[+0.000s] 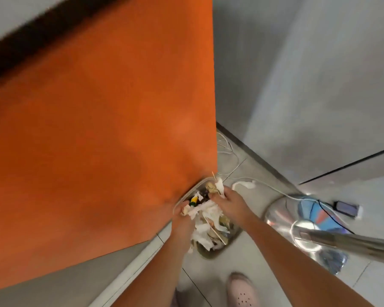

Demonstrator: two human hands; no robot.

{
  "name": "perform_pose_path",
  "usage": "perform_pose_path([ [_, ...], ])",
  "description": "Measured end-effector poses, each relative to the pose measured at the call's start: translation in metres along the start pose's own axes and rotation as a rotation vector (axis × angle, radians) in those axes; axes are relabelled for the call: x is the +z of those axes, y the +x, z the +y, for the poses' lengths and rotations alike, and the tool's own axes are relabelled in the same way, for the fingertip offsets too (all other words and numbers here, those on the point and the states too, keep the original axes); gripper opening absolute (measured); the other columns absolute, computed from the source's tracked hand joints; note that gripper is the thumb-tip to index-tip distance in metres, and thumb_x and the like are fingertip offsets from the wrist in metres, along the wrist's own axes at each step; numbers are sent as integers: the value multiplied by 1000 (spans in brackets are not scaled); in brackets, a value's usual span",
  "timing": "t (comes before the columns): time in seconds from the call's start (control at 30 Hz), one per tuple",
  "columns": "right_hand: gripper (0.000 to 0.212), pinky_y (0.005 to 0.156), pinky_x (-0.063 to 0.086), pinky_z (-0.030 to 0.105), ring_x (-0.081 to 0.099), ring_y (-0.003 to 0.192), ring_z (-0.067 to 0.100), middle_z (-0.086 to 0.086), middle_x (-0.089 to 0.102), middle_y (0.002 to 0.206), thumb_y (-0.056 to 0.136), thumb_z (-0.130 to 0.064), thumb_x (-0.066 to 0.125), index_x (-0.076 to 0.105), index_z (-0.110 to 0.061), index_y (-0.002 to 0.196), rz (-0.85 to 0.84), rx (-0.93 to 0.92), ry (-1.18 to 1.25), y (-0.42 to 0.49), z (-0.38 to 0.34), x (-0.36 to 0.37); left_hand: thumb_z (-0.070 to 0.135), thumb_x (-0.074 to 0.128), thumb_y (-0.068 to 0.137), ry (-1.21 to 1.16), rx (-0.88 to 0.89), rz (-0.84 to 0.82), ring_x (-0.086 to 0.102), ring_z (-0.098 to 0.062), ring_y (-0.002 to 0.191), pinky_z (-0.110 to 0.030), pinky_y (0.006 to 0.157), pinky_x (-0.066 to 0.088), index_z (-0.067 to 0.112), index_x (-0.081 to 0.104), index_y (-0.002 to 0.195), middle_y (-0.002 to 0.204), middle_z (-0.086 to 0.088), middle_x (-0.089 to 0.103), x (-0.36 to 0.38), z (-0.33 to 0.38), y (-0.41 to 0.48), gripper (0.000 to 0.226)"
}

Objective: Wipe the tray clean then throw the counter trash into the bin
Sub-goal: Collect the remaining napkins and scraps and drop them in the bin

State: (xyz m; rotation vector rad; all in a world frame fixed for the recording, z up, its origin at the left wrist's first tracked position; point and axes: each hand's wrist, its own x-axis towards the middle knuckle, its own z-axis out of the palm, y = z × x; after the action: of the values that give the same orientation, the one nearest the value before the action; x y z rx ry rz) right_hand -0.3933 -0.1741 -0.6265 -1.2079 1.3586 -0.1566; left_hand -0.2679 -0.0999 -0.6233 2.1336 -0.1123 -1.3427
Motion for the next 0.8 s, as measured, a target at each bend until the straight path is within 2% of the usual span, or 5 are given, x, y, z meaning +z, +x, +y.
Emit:
perform_pose_path([
  [0.13, 48, 98, 44, 40, 56, 112, 21, 0, 62, 122, 89, -52, 45, 49, -26, 129, 86, -92, -272, 42, 51, 24, 19, 62, 87, 28, 120, 50, 57, -23, 91, -32, 78, 49, 24, 50, 116, 120, -12, 53, 29, -30, 48, 32],
  [0.23, 47, 100, 38, 39, 47, 121, 28, 11, 48, 133, 98, -39, 35, 36, -13, 138, 132, -86, -630, 58, 77, 37, 25, 48, 94, 151, 191, 67, 38, -23, 116, -34, 99, 31, 20, 40, 135, 133, -7, 31, 46, -44, 63, 42],
  [0.47, 56, 102, 35, 45, 38, 128, 24, 9, 36, 140, 99, -35, 30, 15, -9, 146, 158, -19, -947, 70, 100, 58, 25, 42, 98, 448, 509, 138, 23, -19, 133, -28, 109, 23, 16, 19, 148, 146, -8, 22, 68, -80, 86, 56],
  [0.63, 69, 96, 42, 47, 35, 131, 25, 11, 30, 144, 97, -50, 26, 7, -8, 148, 88, 8, -1010, 71, 98, 59, 22, 39, 99, 579, 494, 133, 6, -21, 142, -33, 117, 10, 14, 3, 150, 157, -4, 0, 75, -88, 86, 63],
  [0.8, 64, 109, 27, 55, 29, 136, 29, 12, 29, 148, 97, -43, 35, 10, -13, 148, -3, 80, -859, 68, 85, 51, 23, 43, 97, 554, 398, 46, 4, -24, 143, -39, 118, 8, 18, -4, 150, 159, 1, -5, 68, -68, 75, 72],
])
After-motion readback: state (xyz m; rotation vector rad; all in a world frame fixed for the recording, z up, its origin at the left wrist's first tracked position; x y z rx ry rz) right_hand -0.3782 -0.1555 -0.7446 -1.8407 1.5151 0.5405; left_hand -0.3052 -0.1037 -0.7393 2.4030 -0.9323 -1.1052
